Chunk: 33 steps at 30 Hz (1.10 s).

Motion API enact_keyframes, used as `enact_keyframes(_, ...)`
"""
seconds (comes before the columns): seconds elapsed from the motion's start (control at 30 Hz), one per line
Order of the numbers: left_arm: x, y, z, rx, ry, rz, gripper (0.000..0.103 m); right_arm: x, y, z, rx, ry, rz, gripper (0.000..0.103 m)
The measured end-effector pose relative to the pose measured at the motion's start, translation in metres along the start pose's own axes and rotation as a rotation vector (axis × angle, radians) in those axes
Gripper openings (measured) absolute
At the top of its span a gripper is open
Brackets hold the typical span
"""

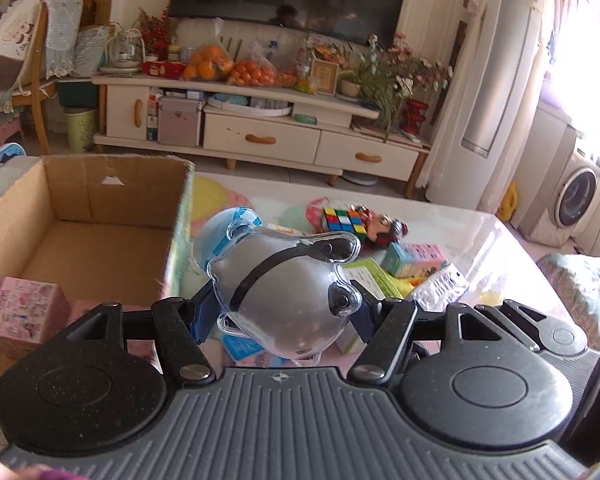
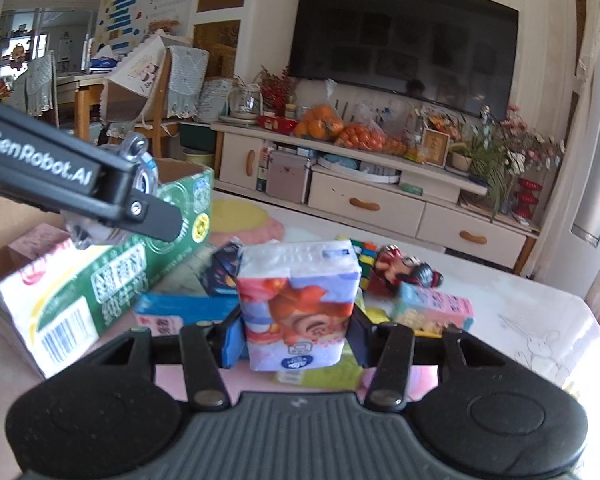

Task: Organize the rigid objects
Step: 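Carry the robot toy and juice box into the cardboard box and release both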

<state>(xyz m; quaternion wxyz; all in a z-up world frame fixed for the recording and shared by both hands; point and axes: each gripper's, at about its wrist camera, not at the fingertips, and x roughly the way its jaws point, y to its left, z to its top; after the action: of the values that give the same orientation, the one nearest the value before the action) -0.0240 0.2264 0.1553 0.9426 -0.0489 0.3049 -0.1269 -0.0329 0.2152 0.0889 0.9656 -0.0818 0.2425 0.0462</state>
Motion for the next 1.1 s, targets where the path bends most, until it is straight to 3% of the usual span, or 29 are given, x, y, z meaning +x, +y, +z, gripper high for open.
enact_keyframes(0.37, -0.012, 0.046, 0.020, -0.104, -0.081, 0.129, 0.082, -0.010, 0.054, 0.034, -0.073, -0.063, 0.082, 0.051)
enact_keyframes(0.67, -0.014, 0.091, 0.038, -0.218, -0.111, 0.250, 0.082, -0.015, 0.105, 0.050, -0.112, -0.093, 0.235, 0.051)
enact_keyframes(0.83, -0.015, 0.108, 0.043, -0.256, -0.106, 0.275, 0.082, -0.010, 0.126, 0.056, -0.116, -0.085, 0.310, 0.051)
enact_keyframes(1.1, -0.022, 0.105, 0.036, -0.229, -0.101, 0.300, 0.082, 0.004, 0.151, 0.054, -0.123, -0.029, 0.376, 0.051)
